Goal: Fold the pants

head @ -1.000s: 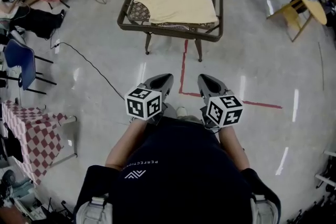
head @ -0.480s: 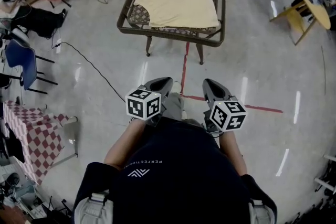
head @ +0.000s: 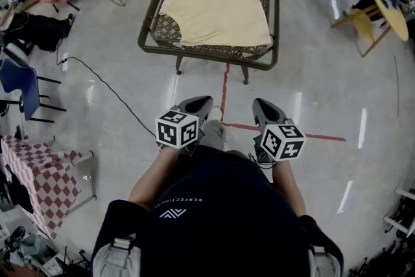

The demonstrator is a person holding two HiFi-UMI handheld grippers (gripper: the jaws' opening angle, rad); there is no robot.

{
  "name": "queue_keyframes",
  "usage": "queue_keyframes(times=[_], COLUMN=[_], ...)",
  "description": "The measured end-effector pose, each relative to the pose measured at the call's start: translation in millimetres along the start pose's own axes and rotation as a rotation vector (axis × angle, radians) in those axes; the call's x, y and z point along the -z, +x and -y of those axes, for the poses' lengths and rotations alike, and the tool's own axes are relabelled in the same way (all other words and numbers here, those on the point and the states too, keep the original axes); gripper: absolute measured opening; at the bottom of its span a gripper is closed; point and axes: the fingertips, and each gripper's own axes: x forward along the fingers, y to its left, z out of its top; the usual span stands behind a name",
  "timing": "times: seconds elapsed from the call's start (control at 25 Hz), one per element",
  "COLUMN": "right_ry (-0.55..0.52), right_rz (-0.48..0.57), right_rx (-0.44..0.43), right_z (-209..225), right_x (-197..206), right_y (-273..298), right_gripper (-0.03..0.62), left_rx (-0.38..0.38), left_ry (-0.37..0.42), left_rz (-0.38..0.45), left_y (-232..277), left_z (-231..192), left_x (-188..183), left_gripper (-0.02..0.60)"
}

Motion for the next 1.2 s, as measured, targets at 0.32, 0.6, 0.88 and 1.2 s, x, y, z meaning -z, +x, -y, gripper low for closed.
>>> queue_keyframes(times=[0.32,0.6,0.88,1.2], right_ry=[-0.005,-0.022,-0.042,-0.050], right_rz=[-0.039,-0.066,-0.099,-0.112], right_rx=[0.031,0.035,0.025,0.035], right_z=[19.9,28.3,34.2,54.7], right_x=[-21.4,-38.4,-50.4,-65.4], right_y=[37.2,68.4,94.4,121.5], right_gripper=[0.037,0.037,0.037,0.037], left_rx=[0.017,0.011,0.043,0.102], left_ry=[-0.005,0.002,0.010,0.036], left_rz=[-0.012,-0.033,-0.044,-0.120], left_y=[27.1,46.3,59.8,78.2], left_z=[-27.3,-52.3,-71.2,-81.3], left_x=[-28.0,-41.8,-53.7,-53.6], left_gripper=[0.009,0.009,0.009,0.009])
